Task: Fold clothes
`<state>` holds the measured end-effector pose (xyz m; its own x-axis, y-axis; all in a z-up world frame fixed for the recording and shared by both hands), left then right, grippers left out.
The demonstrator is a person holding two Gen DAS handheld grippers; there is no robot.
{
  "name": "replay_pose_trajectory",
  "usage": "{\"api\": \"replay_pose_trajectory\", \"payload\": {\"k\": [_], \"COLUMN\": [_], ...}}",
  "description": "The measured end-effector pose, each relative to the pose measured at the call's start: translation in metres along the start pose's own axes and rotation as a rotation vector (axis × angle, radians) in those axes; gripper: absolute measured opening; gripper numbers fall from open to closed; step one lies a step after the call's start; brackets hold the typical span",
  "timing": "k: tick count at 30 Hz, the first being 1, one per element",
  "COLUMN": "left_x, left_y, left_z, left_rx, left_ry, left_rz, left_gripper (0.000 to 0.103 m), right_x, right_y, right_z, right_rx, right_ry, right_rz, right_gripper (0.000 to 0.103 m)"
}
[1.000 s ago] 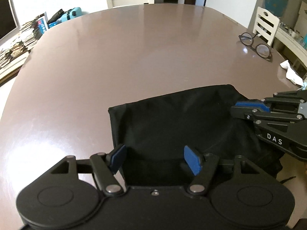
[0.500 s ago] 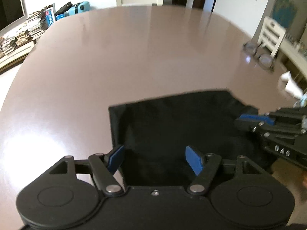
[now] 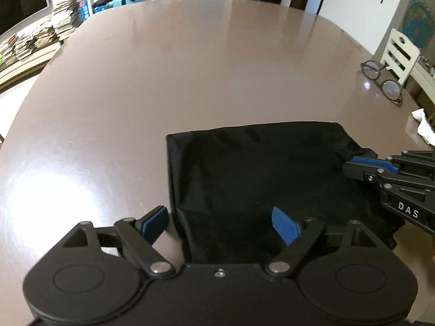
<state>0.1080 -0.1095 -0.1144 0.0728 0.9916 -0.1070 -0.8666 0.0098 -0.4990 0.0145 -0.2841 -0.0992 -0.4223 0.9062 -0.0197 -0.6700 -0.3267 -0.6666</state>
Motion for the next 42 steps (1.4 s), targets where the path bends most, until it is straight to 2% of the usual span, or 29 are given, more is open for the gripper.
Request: {"api": "replay_pose_trajectory", "payload": {"k": [2, 4, 7, 8, 11, 15, 19, 33, 42], "left_x": [-0.017, -0.028, -0.041, -0.044, -0.048, -0.040, -0.046, -0.049, -0.048], "left_y": [-0.005, -0.006, -0.001, 0.002, 0.015, 0.010, 0.007, 0.008, 0.008], "left_z": [0.014, 0.023, 0.021, 0.015, -0.003, -0.009, -0.012, -0.008, -0.007], "left_rx": [-0.043, -0.062, -0.025, -0.007, 0.028, 0.050, 0.055, 0.057, 0.068], "left_ry": [0.014, 0.069, 0.123, 0.121, 0.124, 0.132, 0.101, 0.082, 0.051], "left_rz": [-0.043, -0.094, -0.162, -0.179, -0.199, -0.160, -0.171, -0.155, -0.150], "left_gripper": [0.078, 0.075, 0.062, 0.059, 0.062, 0.067, 0.078, 0.081, 0.089], "right_x": [-0.002, -0.001, 0.009, 0.012, 0.020, 0.015, 0.018, 0.017, 0.013], "right_y": [-0.004, -0.006, -0.003, 0.000, 0.013, 0.013, 0.013, 0.011, 0.015], "right_z": [0.004, 0.015, 0.029, 0.027, 0.023, 0.021, 0.017, 0.012, 0.012], "right_rx": [-0.002, -0.022, -0.049, -0.024, -0.012, -0.004, -0.015, -0.001, -0.020], "right_ry": [-0.006, -0.014, -0.048, -0.065, -0.065, -0.073, -0.071, -0.066, -0.068], "right_rz": [-0.022, -0.033, -0.003, 0.000, 0.040, -0.008, 0.026, 0.020, 0.006], "right_gripper": [0.008, 0.008, 0.008, 0.008, 0.008, 0.008, 0.008, 0.008, 0.008]}}
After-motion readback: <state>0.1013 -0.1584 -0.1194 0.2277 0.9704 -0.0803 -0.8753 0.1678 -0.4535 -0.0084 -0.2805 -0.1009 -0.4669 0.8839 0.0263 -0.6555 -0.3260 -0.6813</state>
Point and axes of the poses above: each gripper's, at about its wrist camera, not at the fingertips, and z roughly against the way its jaws point, x to its left, y to its underside, the point moved 1 cm from there along -z, roughly the way its jaws point, and after that the axes turned 6 degrees about z, right-handed, at the moved point
